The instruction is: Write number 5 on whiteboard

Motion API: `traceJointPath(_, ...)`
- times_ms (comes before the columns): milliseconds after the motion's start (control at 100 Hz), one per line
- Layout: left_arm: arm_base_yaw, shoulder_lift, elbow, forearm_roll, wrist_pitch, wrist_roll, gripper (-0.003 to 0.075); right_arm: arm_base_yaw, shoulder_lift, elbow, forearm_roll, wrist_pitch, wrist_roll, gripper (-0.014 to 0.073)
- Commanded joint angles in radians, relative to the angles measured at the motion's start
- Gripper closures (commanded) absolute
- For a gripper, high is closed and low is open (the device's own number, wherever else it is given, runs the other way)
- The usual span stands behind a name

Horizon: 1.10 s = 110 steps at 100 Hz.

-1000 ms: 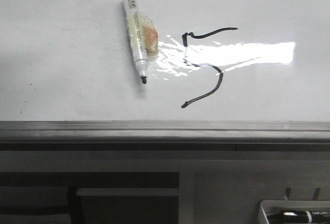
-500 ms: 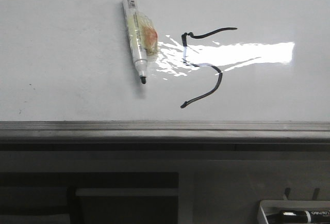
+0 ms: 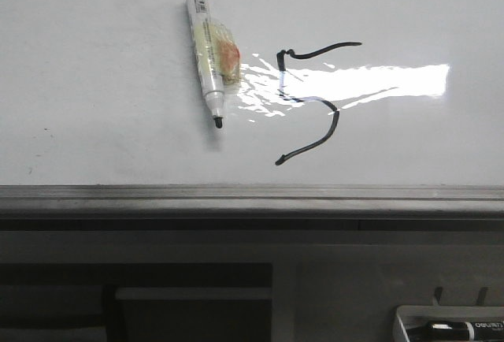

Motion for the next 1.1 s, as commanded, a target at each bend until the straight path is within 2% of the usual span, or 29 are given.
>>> traceJointPath(0, 0.0, 0.006, -0.015, 0.037, -0.079, -0.004, 0.0741, -0.008, 0.009, -0.023, -0.018, -0.071, 0.005, 0.064)
traceJointPath(120, 0.011, -0.016, 0.022, 0.217, -0.117, -0.002, 0.0741, -0.008, 0.009, -0.023, -0.018, -0.071, 0.005, 0.064)
traceJointPath(250, 0.096, -0.099, 0.152, 0.364, -0.273, -0.039, 0.0741, -0.008, 0.009, -0.023, -0.018, -0.071, 0.005, 0.064)
traceJointPath(360, 0.234, -0.19, 0.257, 0.32, -0.402, -0.114, 0.0741, -0.008, 0.009, -0.023, -0.018, -0.071, 0.005, 0.064)
traceJointPath(460, 0.35, -0.25, 0.348, 0.258, -0.57, -0.114, 0.0741, -0.008, 0.009, -0.023, -0.018, -0.071, 0.005, 0.064)
traceJointPath(510, 0.4, -0.28, 0.385, 0.217, -0.599, -0.112, 0.0741, -0.008, 0.009, -0.023, -0.018, -0.071, 0.005, 0.064)
traceJointPath(680, 0.525, -0.348, 0.484, 0.075, -0.537, -0.109, 0.0741, -0.008, 0.009, -0.023, -0.018, -0.071, 0.005, 0.064)
traceJointPath(800, 0.557, -0.381, 0.522, 0.044, -0.418, -0.102, 0.0741, -0.008, 0.009, -0.023, -0.018, -0.071, 0.005, 0.064)
traceJointPath(930, 0.587, -0.379, 0.519, -0.081, -0.26, 0.0, 0.0741, -0.008, 0.009, -0.023, -0.018, -0.071, 0.005, 0.064)
traceJointPath(990, 0.601, -0.379, 0.519, -0.135, -0.236, 0.053, 0.0741, -0.008, 0.009, -0.023, -0.018, -0.071, 0.005, 0.064)
traceJointPath(1090, 0.617, -0.379, 0.519, -0.178, -0.184, 0.061, 0.0741, -0.008, 0.009, -0.023, -0.018, -0.071, 0.005, 0.064)
